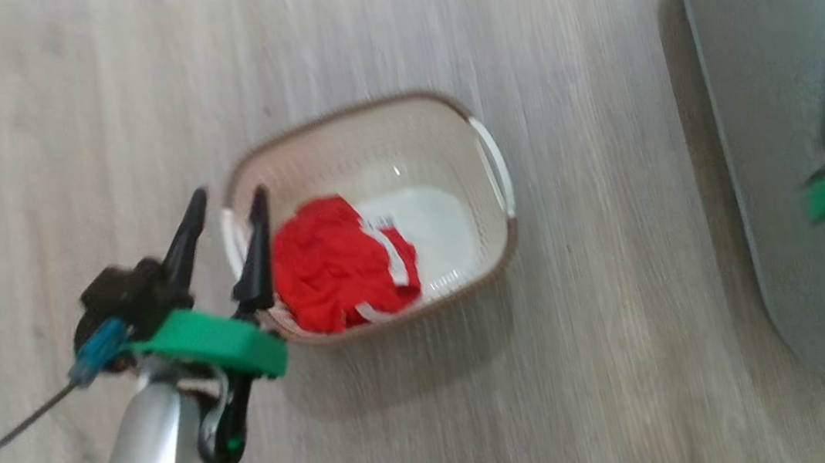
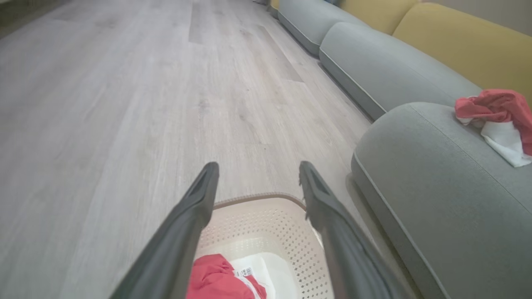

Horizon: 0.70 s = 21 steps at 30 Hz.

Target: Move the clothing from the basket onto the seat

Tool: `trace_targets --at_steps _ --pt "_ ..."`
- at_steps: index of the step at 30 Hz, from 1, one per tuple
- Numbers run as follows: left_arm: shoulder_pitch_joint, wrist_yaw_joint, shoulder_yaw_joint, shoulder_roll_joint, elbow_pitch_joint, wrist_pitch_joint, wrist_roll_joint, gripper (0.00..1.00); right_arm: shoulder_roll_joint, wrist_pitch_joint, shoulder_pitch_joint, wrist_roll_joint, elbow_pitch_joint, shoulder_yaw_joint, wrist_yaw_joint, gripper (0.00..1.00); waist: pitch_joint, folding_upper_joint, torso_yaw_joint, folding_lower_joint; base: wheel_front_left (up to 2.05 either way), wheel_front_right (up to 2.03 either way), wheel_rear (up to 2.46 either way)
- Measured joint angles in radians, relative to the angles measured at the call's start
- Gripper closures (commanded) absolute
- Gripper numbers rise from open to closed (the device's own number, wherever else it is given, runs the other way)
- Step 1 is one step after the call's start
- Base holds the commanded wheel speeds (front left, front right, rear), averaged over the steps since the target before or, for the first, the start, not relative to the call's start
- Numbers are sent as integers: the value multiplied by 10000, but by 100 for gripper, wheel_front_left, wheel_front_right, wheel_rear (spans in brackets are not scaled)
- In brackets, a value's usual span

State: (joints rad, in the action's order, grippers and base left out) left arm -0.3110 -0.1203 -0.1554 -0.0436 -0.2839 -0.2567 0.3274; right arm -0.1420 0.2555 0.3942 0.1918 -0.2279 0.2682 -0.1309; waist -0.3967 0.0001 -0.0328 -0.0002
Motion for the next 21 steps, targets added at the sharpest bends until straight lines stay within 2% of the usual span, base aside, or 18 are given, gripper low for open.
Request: trace_targets --at_steps 4,9,17,21 --pt "520 6 639 17 -198 0 -213 0 527 -2 -1042 -178 464 -750 -2 0 818 0 345 0 0 0 0" --pt "896 109 1225 42 -240 0 -393 0 639 0 -1697 -593 786 -953 -2 0 1491 0 708 0 0 0 0" --pt "1638 201 1645 40 -163 0 -489 0 890 -2 -3162 -1043 215 -1218 -2 0 2768 0 1213 0 0 0 0" --pt "1931 270 1726 38 -100 0 -518 0 924 -2 -3246 -1043 10 -1526 -2 0 3055 0 1244 0 0 0 0"
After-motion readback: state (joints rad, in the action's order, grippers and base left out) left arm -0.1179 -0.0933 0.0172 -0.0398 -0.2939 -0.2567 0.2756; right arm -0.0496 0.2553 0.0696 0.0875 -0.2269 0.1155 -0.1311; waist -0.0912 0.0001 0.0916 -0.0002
